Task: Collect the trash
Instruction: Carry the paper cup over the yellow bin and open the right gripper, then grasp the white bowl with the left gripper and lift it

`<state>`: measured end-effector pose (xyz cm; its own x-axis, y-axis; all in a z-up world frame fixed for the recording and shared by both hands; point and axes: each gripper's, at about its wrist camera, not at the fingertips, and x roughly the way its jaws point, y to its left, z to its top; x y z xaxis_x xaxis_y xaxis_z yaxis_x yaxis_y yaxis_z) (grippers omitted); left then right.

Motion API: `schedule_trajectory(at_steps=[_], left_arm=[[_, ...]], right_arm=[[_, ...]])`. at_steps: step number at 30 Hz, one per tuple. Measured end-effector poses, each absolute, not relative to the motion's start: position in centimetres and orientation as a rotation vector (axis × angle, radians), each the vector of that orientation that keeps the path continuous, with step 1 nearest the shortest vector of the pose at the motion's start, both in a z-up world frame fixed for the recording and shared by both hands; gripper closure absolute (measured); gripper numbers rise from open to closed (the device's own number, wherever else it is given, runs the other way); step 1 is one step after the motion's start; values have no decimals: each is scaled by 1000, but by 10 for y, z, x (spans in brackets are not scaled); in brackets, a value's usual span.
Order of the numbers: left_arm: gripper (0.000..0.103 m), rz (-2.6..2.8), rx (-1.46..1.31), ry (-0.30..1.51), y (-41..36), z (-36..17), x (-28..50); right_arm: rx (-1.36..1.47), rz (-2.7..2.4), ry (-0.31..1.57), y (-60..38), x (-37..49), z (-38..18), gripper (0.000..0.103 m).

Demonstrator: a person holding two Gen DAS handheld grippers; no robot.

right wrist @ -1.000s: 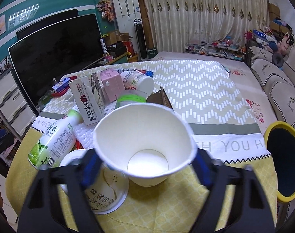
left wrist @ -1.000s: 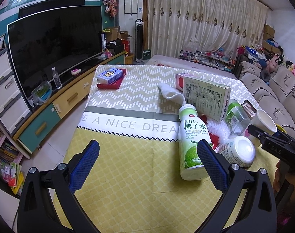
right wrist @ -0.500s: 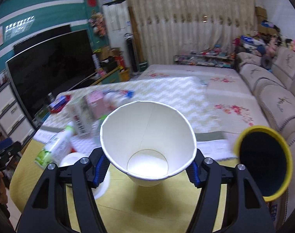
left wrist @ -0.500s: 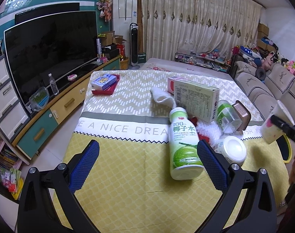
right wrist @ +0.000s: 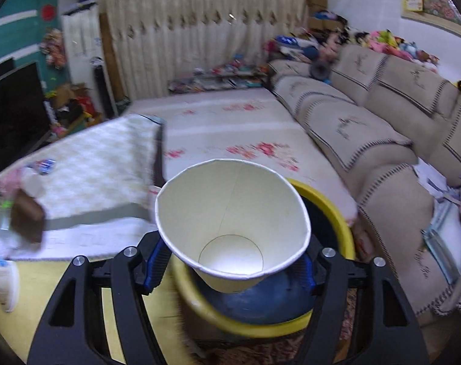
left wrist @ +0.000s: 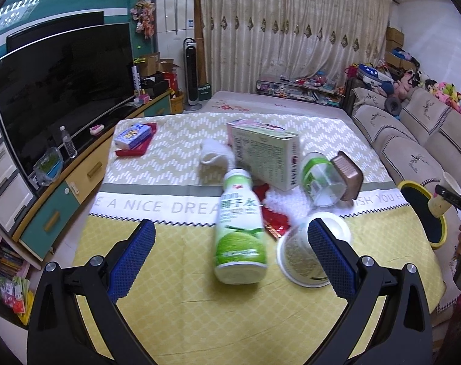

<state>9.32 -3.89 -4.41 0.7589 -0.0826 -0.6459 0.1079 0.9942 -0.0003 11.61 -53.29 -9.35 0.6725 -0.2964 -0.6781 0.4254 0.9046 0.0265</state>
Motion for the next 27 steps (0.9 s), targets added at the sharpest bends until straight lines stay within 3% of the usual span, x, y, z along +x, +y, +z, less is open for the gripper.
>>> schedule_trajectory(at_steps=[2,6,27], left_arm=[[4,-117,45,707,-48,-45,94],[4,-159,56,718,-66,-47,95],[4,-339,157,778,-137,-83,107]], right_arm=[[193,-426,746,-547,124,-105,37],[207,-455,752,-566,128,-120,19],[250,-398,698,-545,90,-108,15]])
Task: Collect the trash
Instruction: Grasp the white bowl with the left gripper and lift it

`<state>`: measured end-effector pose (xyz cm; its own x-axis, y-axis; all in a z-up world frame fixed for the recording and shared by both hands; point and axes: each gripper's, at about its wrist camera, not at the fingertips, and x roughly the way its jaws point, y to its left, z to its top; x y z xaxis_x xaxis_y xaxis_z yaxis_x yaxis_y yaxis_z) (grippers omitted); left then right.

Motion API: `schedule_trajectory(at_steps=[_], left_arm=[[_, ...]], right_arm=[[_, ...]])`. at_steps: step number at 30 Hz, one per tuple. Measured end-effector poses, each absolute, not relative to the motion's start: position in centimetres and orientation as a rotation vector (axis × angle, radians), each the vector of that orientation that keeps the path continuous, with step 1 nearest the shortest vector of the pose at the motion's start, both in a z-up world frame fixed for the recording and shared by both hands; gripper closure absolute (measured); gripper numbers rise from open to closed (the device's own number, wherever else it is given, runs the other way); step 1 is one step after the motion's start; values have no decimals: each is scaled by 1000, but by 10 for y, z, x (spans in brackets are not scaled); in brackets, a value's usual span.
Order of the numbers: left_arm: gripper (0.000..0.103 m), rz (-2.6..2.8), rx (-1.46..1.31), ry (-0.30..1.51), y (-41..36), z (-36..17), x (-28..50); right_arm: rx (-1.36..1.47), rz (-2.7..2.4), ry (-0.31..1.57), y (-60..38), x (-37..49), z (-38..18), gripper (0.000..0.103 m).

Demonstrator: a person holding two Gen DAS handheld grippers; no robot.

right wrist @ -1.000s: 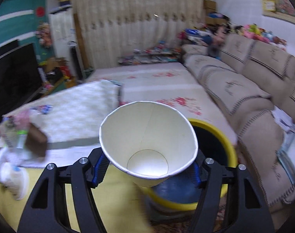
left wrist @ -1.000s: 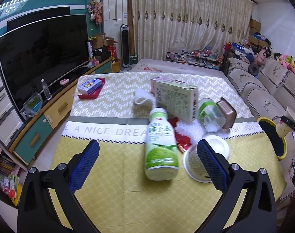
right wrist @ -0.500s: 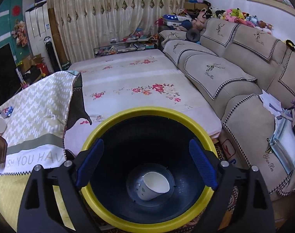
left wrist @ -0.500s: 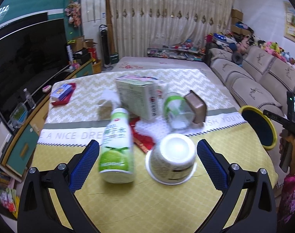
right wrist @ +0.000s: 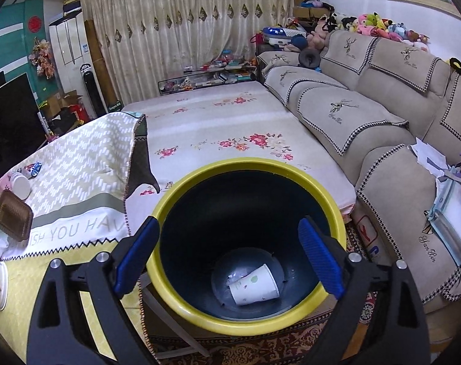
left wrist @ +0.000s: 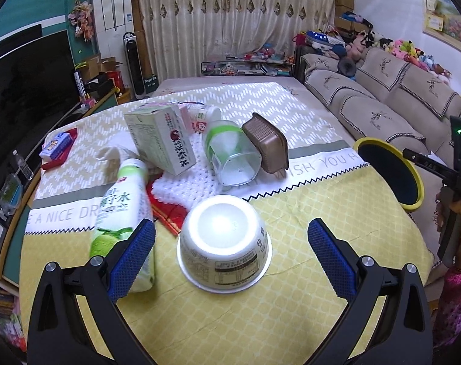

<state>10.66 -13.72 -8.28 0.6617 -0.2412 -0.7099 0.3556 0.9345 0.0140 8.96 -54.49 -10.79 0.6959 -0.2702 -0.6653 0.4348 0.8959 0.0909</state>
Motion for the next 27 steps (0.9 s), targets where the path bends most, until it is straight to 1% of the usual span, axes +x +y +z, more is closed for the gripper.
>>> schedule_trajectory(at_steps=[12,14,21,24,27], left_arm=[[5,-341,211,796,-148,-109,128],[9,-337,211,805,-148,-113,130],[17,-326,224,825,-151,-125,134],[23,-311,224,817,-150,-126,135],[24,-314,218,814,-149,-126,134]], right_arm=[[268,-359,714,-537,95,-113,15],[270,-357,719,-535,96,-115,15],[284,-348,735,-535,95,-122,15],[286,-347,737,-535,95,-124,15],[289,-345,740,-536,93,-125,15]])
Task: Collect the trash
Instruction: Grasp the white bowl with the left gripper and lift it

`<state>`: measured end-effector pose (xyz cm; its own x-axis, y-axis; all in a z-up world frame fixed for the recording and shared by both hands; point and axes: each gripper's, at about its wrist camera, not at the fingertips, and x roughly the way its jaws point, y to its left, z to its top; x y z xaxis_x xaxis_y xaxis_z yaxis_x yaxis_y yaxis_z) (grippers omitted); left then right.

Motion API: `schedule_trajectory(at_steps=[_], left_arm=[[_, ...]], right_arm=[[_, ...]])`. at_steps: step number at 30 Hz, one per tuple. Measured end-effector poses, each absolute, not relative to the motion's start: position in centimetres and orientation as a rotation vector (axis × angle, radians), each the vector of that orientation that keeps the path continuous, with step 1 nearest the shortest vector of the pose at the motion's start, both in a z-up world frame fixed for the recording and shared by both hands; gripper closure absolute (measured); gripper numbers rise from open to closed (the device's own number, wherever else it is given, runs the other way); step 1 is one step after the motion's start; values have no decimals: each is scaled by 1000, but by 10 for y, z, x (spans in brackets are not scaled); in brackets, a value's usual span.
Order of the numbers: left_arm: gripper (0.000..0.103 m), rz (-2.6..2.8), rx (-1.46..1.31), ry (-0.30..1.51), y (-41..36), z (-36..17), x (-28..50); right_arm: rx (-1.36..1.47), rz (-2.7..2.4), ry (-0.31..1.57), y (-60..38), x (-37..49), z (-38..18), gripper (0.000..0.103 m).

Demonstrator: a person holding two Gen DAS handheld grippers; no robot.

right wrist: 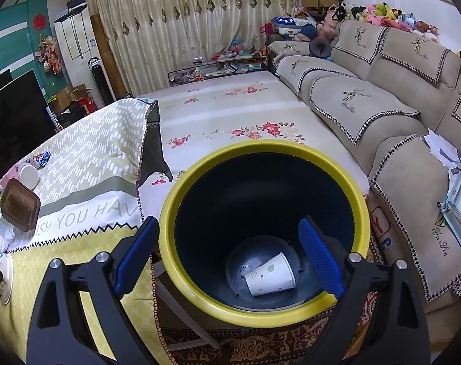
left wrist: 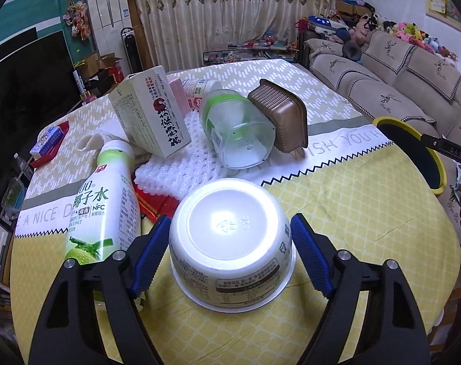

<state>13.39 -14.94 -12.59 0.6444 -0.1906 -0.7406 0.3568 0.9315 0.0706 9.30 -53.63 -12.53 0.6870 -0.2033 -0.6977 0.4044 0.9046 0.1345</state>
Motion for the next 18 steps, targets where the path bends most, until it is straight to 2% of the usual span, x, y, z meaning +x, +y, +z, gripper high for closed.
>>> schedule_trajectory(at_steps=[18], left_arm=[[24,-392,265,693,-178,-76,105]], right_arm=[[311,-359,722,-546,76,-123,15]])
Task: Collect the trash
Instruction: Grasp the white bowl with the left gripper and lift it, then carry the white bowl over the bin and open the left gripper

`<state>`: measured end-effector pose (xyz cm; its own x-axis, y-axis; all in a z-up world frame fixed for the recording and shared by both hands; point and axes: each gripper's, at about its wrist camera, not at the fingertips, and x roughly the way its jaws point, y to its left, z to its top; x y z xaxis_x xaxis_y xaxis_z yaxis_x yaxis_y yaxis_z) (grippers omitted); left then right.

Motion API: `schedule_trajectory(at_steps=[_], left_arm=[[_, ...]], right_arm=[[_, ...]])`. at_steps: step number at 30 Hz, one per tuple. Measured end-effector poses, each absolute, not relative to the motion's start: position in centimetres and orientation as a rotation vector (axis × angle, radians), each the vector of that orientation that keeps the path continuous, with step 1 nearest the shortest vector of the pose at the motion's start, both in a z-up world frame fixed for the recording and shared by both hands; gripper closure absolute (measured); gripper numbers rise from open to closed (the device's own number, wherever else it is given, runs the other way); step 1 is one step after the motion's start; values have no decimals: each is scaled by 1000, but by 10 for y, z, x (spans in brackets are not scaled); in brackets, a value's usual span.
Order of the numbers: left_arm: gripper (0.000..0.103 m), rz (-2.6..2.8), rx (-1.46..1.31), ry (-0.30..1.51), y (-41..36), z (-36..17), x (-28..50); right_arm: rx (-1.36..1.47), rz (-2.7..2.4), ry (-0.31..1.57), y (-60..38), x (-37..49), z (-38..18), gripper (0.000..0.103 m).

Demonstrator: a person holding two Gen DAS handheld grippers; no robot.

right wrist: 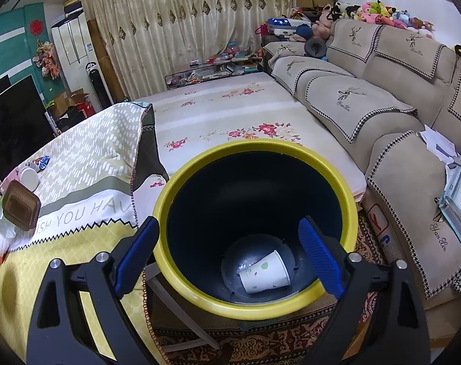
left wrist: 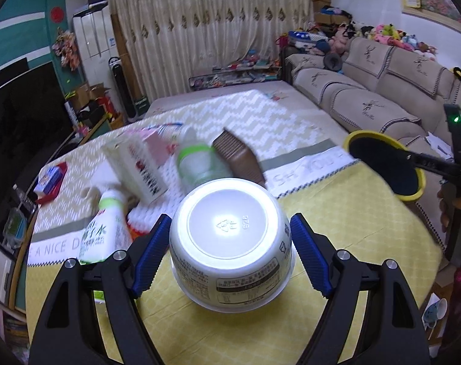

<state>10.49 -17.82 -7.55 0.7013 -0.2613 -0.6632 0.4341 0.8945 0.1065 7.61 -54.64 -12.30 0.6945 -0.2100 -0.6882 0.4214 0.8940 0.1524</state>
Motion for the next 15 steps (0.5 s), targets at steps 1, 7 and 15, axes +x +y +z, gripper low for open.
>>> schedule_trajectory(at_steps=[1,7,15], left_arm=[[24,-401,258,691,-181,-73,104],[24,-457,259,680,-199,-60,103],[24,-567,296,673,-252,-52,113]], right_arm=[[314,-360,721,-547,75,-123,15],[325,-373,712,-555,68,-124,15],[338,-416,699,-571,57,-126,15]])
